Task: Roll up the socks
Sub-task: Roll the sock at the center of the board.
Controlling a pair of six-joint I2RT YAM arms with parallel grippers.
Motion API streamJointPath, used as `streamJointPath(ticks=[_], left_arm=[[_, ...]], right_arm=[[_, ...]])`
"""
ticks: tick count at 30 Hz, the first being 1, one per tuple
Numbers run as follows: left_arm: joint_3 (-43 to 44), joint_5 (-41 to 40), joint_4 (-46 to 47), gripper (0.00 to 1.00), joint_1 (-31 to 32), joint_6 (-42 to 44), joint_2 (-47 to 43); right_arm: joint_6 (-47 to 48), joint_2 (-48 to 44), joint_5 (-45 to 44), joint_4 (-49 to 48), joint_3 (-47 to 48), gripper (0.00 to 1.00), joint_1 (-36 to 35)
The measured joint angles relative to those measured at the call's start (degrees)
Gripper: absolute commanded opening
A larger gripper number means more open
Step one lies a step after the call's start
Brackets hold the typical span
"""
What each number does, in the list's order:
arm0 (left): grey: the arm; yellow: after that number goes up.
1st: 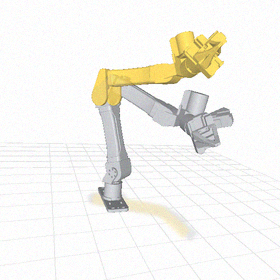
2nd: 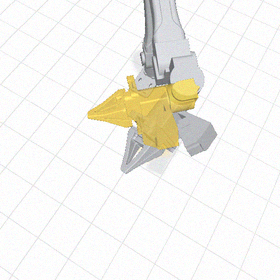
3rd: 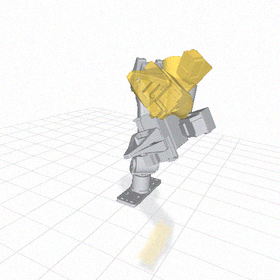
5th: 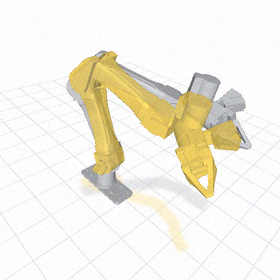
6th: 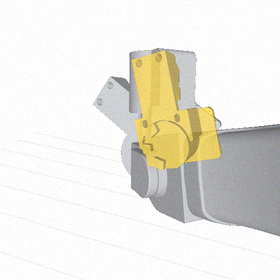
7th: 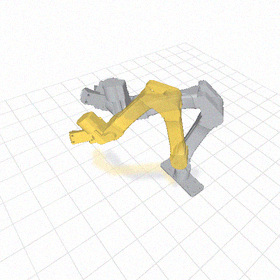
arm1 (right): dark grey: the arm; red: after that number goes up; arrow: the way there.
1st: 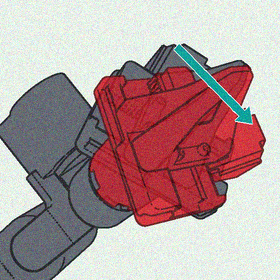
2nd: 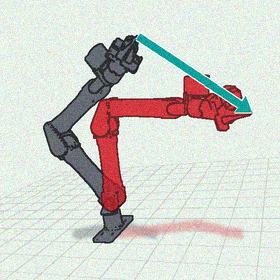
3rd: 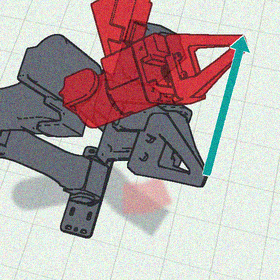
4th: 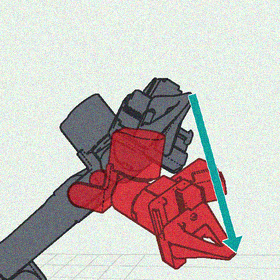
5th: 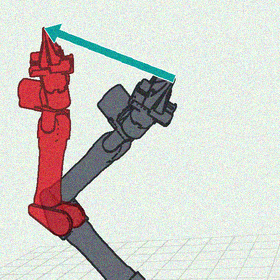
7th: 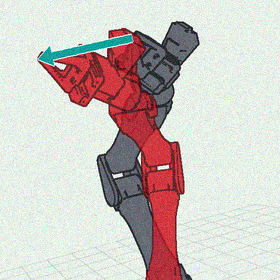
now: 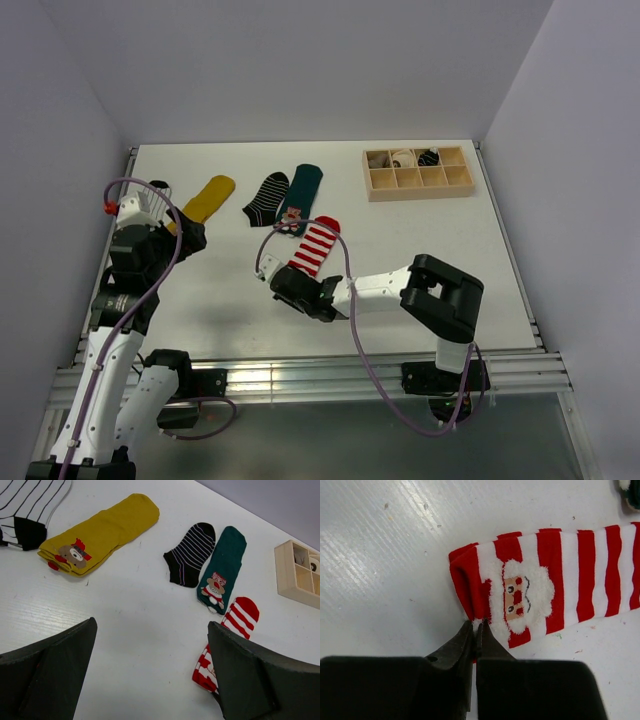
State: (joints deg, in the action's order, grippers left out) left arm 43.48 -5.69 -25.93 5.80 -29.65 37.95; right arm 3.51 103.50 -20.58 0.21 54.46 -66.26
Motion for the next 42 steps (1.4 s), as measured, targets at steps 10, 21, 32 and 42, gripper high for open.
streamJointPath(ticks=[10, 21, 32, 42], left_arm=[[-0.07, 1.38, 0.09, 0.98, 0.0, -0.04, 1.33], [-0.9, 7.74, 0.5, 0.93, 1.66, -5.84, 7.45], [-13.16, 6.86, 11.72, 0.87, 19.06, -18.73, 11.58], [-20.39, 4.24, 21.29, 0.61, 23.87, -24.63, 16.5]], right_arm=[[-2.97, -0.63, 15.65, 2.89, 2.71, 0.0, 5.09], [-10.23, -1.07, 40.22, 2.69, 2.71, 0.0, 16.83], [-21.44, 2.73, 60.37, -5.62, 1.6, 0.0, 26.69], [-32.04, 10.99, 71.04, -13.49, 0.26, 0.0, 30.21]])
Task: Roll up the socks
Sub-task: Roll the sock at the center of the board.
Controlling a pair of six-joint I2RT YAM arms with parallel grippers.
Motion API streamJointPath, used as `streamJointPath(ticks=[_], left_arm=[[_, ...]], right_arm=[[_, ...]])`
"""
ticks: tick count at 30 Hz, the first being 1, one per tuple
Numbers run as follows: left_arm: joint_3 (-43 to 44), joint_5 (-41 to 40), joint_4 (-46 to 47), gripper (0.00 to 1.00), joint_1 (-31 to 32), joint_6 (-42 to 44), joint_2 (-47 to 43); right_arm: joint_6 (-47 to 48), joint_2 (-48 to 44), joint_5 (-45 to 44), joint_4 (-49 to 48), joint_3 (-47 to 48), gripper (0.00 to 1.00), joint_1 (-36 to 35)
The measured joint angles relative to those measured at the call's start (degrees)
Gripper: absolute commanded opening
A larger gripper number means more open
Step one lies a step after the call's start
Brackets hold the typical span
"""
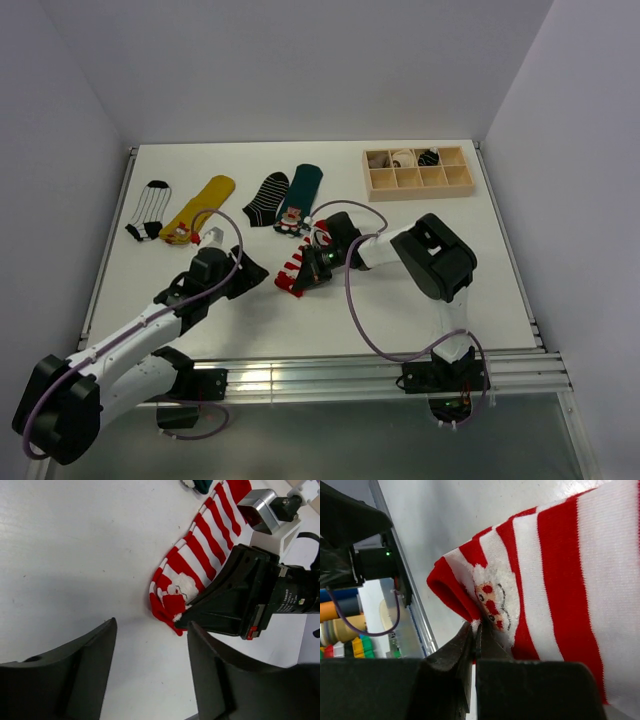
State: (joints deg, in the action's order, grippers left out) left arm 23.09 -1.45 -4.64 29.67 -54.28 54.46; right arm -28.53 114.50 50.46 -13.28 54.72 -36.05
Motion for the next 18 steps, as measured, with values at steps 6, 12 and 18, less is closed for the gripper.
streamJointPath(ticks=[6, 12, 18], left_arm=[[-2.03, -0.35, 4.11, 0.46, 0.98, -1.01, 3.78], [-2.32, -0.35, 6.12, 0.43, 2.29, -1.03, 9.35], [-2.32, -0.33, 8.2, 0.41, 3.52, -1.25, 14.43]], right_arm=[[-2.64, 0.5, 1.81, -1.42, 0.0, 0.0, 0.7], [-4.07, 1.42, 2.75, -2.23, -0.02, 0.0, 1.25], [-4.63, 1.49, 2.97, -2.62, -0.02, 0.0, 1.33]])
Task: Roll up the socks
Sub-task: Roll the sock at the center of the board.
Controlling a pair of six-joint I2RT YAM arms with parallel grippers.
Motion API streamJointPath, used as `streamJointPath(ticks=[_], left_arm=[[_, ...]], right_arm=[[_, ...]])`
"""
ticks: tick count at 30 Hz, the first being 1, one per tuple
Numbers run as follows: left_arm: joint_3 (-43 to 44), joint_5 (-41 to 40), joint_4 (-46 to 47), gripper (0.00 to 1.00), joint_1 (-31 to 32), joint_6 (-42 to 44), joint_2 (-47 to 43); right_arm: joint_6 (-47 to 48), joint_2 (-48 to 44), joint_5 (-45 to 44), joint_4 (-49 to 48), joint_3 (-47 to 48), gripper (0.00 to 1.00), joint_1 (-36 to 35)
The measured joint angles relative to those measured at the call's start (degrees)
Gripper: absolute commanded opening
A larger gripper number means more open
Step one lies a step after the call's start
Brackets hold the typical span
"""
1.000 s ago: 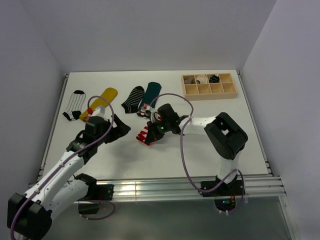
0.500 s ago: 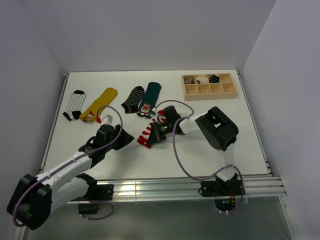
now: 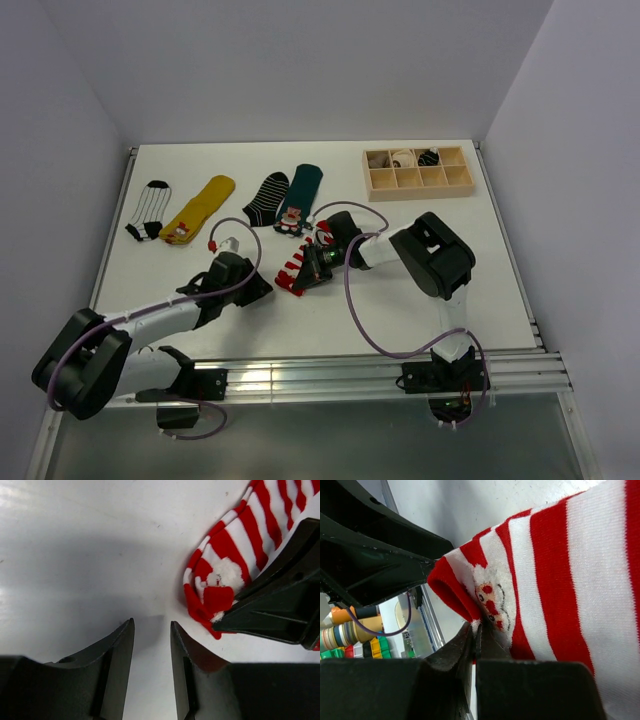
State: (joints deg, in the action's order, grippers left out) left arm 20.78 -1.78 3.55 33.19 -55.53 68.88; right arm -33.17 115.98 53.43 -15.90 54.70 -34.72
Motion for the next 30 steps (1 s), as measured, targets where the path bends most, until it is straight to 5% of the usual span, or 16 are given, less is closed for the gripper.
streamJointPath(ticks=[30], left_arm=[[3.67, 0.7, 13.81, 0.43, 1.46, -0.17, 12.17]], right_arm=[[-0.02, 0.63, 0.63, 1.36, 0.57, 0.0, 0.15]])
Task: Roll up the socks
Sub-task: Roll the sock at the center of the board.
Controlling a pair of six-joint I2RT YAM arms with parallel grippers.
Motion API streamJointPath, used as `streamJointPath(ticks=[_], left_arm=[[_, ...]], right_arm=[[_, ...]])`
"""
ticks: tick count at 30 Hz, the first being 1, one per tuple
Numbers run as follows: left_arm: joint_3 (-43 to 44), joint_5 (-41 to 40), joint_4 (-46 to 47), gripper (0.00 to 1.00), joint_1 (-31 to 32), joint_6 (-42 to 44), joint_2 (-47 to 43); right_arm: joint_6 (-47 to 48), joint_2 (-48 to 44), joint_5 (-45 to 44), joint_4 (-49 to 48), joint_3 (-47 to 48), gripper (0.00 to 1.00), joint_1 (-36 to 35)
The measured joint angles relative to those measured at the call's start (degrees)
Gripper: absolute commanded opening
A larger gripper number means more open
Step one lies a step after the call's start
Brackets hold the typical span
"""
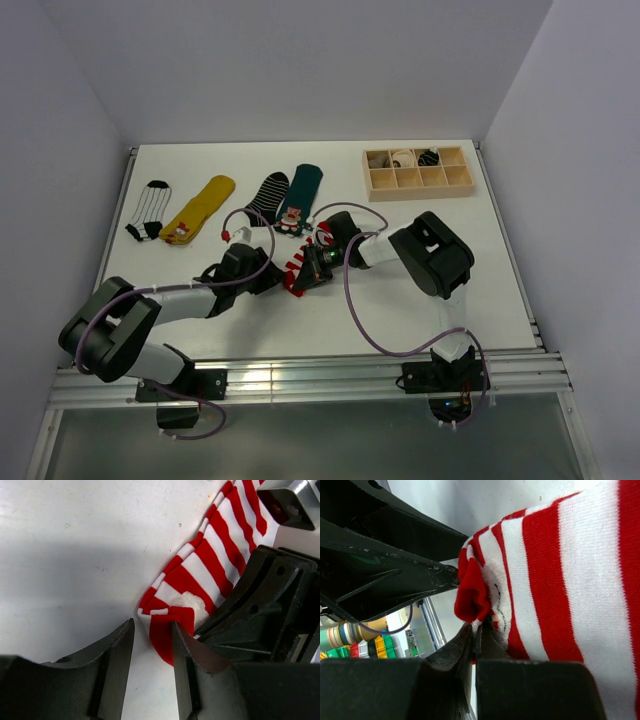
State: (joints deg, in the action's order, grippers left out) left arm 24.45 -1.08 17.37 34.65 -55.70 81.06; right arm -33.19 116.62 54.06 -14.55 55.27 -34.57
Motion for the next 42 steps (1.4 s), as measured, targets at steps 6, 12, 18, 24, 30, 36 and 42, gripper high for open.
streamJointPath(ticks=[6, 12, 18, 24, 30, 36, 42], left_arm=[[0.79, 0.57, 2.45, 0.4, 0.02, -1.03, 2.54], [1.73, 0.57, 3.06, 0.33, 0.04, -2.58, 4.46], [3.17, -0.02, 2.21, 0.31, 0.07, -4.5, 5.95], [5.88, -0.39, -1.16, 0.31, 0.15, -5.77, 6.99], [7.43, -0.81, -4.5, 0.3, 0.26, -7.02, 6.99], [8.68, -0.81, -6.51, 0.3, 0.28, -7.61, 7.41], [8.74, -0.81, -6.54, 0.3, 0.28, -8.46, 7.58]], right_arm=[[-0.17, 0.7, 0.46, 0.44, 0.61, 0.04, 0.0], [0.07, 0.7, 0.5, 1.2, 0.92, 0.32, 0.0], [4.15, -3.72, -3.74, 4.68, 0.68, 0.47, -0.48], [10.27, -10.91, -14.12, 8.07, -2.08, 0.51, -3.28], [15.63, -14.88, -25.97, 9.88, -3.23, 0.52, -9.46], [19.21, -15.58, -36.94, 10.75, -3.5, 0.48, -14.29], [21.31, -15.43, -45.2, 11.34, -3.08, 0.07, -16.72]])
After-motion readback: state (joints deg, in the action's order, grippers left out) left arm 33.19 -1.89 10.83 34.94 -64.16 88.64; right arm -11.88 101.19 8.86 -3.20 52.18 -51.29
